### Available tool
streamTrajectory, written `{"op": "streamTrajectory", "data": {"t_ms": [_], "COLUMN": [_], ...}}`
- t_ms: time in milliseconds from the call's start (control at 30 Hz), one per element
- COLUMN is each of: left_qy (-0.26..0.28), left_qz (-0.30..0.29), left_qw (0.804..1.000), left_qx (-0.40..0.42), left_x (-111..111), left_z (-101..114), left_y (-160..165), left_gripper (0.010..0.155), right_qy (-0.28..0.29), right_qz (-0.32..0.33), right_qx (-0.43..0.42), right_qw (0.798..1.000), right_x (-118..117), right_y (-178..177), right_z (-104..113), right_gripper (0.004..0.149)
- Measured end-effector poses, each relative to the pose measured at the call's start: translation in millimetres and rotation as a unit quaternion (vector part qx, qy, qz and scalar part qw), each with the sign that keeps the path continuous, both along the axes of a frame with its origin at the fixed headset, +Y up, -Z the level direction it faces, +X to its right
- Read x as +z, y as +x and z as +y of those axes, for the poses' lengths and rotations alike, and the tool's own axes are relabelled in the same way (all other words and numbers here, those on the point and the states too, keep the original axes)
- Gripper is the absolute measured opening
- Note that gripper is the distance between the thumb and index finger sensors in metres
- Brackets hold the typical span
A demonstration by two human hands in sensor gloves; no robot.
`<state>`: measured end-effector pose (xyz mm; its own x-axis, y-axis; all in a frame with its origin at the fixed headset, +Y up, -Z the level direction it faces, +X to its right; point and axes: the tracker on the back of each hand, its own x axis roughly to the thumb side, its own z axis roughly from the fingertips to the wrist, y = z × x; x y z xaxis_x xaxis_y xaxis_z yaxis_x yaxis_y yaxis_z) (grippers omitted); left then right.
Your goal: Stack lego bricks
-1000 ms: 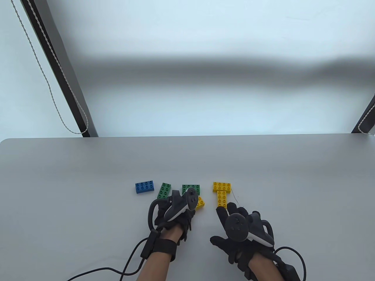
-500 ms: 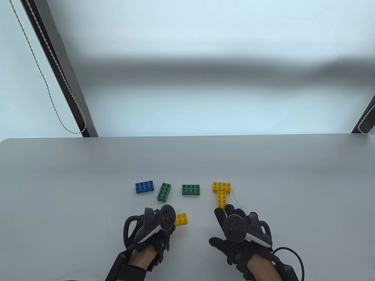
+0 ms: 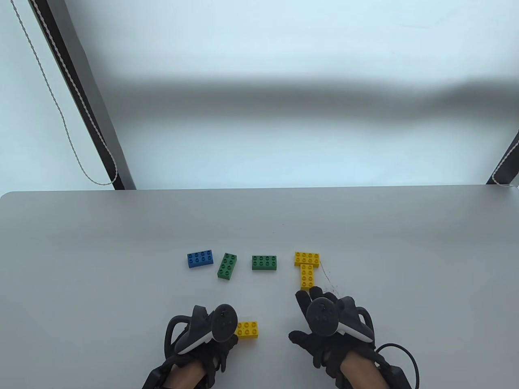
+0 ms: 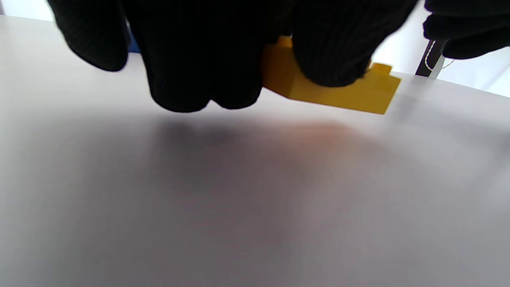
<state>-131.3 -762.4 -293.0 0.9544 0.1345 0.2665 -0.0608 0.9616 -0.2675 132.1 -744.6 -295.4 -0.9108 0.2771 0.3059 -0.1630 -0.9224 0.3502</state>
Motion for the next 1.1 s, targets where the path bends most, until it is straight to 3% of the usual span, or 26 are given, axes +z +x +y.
{"op": "streamTrajectory", "data": {"t_ms": [367, 633, 900, 1100], "left_qy": [0.005, 0.007, -0.006, -0.015], "left_qz": [-0.02, -0.029, -0.02, -0.005], "left_qw": [1.0, 0.996, 0.997, 0.999], "left_qx": [-0.019, -0.08, -0.07, -0.047], "left_x": [2, 6, 5, 5], "left_z": [-5, -5, 0, 8], "left_y": [4, 15, 12, 5], "left_gripper": [0.064, 0.064, 0.069, 0.07], "right_qy": [-0.009, -0.016, -0.02, 0.029], "right_qz": [-0.002, -0.003, -0.007, -0.032], "right_qx": [-0.001, -0.002, -0.001, 0.008], "right_qw": [1.0, 1.0, 1.0, 0.999], "right_x": [0, 1, 0, -3], "right_y": [0, 0, 1, 0], "right_z": [-2, -3, -4, 2], "right_gripper": [0.092, 0.092, 0.092, 0.094]}}
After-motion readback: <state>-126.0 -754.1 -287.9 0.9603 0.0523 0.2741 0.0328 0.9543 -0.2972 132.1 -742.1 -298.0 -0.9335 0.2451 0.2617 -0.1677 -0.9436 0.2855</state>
